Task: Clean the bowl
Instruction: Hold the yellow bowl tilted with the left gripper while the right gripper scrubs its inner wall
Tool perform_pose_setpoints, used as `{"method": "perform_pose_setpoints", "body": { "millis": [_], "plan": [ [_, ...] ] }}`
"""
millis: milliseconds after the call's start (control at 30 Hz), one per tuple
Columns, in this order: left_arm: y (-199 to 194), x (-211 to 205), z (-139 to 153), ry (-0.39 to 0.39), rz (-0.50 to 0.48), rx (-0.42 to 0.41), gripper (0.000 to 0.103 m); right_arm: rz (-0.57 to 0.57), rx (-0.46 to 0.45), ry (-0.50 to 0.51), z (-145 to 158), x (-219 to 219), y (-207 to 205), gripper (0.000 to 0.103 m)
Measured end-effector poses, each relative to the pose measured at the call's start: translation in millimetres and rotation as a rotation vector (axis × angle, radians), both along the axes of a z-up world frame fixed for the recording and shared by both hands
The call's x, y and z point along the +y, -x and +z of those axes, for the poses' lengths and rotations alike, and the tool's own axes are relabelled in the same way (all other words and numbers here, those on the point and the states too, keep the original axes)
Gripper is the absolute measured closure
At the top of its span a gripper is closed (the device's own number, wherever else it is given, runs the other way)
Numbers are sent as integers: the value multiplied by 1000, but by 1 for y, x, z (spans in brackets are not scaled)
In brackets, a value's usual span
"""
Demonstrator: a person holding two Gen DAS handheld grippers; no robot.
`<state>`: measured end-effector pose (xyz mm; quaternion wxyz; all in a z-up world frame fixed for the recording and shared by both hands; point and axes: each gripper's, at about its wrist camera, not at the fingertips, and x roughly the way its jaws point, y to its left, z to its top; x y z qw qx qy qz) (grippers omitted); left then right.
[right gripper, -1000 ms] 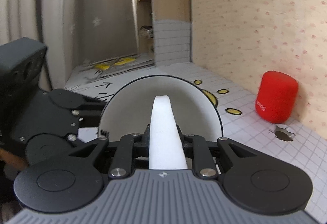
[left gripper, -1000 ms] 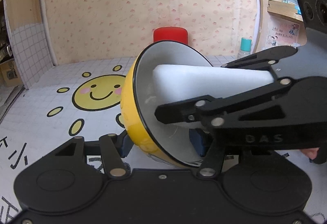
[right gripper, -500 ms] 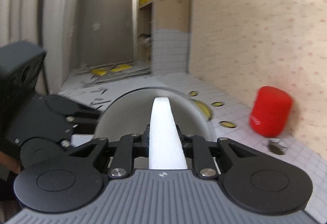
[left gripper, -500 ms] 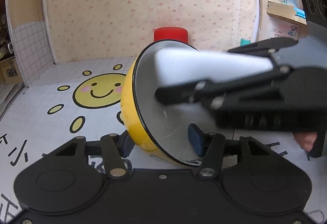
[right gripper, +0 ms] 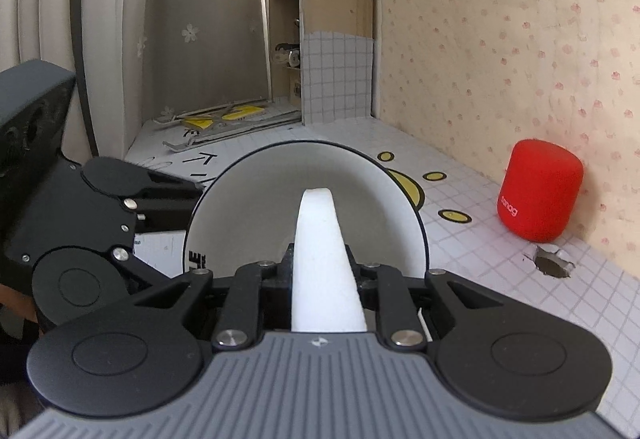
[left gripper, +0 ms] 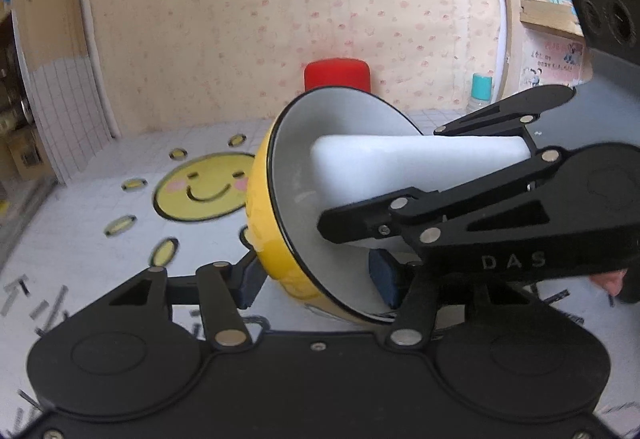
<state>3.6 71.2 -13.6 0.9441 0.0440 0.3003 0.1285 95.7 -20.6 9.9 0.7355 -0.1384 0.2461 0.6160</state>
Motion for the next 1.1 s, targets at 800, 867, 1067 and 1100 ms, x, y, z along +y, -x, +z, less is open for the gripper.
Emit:
{"method": "perform_pose_setpoints", "body": {
  "millis": [800, 867, 1067, 1100],
  "plan": [
    [1, 6, -2, 99, 40, 13, 55, 12, -32, -4, -2, 0, 5, 82],
    [0, 6, -1, 101, 42, 14, 55, -9, -49, 11, -3, 0, 3, 82],
    [-1, 6, -1, 96, 40, 17, 55, -70, -78, -54, 2, -2, 1, 82],
    [-1, 6, -1, 96, 40, 16, 55, -70, -78, -65, 3, -2, 1, 82]
  ]
}}
